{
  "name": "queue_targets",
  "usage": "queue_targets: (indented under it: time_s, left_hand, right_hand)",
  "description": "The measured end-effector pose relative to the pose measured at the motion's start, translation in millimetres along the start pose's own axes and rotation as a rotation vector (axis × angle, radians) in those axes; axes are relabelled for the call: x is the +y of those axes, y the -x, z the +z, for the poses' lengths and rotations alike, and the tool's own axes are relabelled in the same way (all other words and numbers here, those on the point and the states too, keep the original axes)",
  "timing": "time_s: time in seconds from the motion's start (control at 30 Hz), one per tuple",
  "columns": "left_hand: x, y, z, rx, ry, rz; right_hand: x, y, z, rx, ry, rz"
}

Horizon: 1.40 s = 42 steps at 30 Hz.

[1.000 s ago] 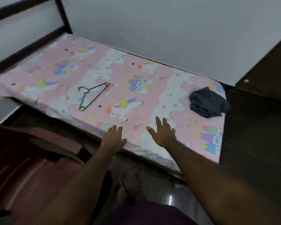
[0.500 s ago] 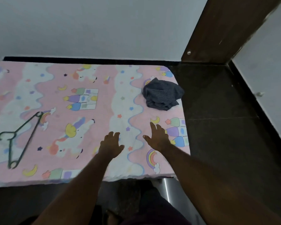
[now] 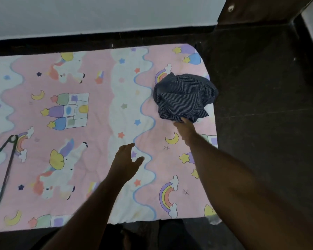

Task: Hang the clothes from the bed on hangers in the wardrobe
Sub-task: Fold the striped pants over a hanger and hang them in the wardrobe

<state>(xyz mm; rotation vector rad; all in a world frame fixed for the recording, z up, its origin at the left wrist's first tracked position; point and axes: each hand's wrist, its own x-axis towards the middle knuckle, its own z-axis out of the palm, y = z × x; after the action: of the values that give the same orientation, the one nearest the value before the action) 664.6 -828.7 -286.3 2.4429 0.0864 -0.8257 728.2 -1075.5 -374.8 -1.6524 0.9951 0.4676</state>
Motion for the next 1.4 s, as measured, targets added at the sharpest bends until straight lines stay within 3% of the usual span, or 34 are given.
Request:
queue_targets:
  time_s: [0.2, 0.4, 0.5, 0.6, 0.67, 0.77, 0.83, 0.97, 1.03, 1.23, 1.4]
  left_hand:
    - [3.5, -13.2, 10.6, -0.047, 0.018, -0.081]
    - [22.0, -26.0, -6.6, -0.001, 0.088, -0.099]
    - [64.8, -39.0, -27.3, 0.029, 0.495, -0.172]
    - [103.5, -52.4, -45.0, -0.054, 0.806, -0.261]
    - [116.1, -53.4, -46.5, -0.121, 0.827, -0.240]
    - [119.9, -37.2, -43.6, -0.054, 0.622, -0.239]
    - [112.3, -17.8, -47.8, -0.041, 0.641, -0.240]
    - [65.1, 11.3, -68.3, -0.046, 0.625, -0.258]
    - [37.0, 31.6, -83.9, -0.038, 0.641, -0.237]
    - [-39.8, 117.8, -129.6, -0.128, 0.871, -0.093]
    - [-117.9, 196.3, -160.0, -0.108, 0.840, -0.033]
  right_hand:
    - [-11.1, -50.0, -7.8, -0.038, -0.336, 0.112]
    - [-44.9, -10.3, -11.6, 0.086, -0.563, -0.047]
    - [-64.4, 60.5, -12.4, -0.083, -0.555, -0.227]
    - [-53.7, 130.8, -14.2, -0.290, -0.467, -0.336]
    - [-36.0, 163.6, -11.4, -0.414, -0.437, -0.344]
    - [-10.2, 182.2, -2.9, -0.519, -0.334, -0.302]
    - [4.6, 178.4, 2.1, -0.409, -0.341, -0.179]
    - [26.2, 152.4, -1.5, 0.072, -0.422, -0.026]
    - [28.2, 146.6, -3.9, 0.114, -0.387, -0.040]
    - [29.8, 171.7, 53.1, -0.346, -0.123, 0.038]
    - [46.0, 235.0, 143.6, -0.630, 0.118, 0.105]
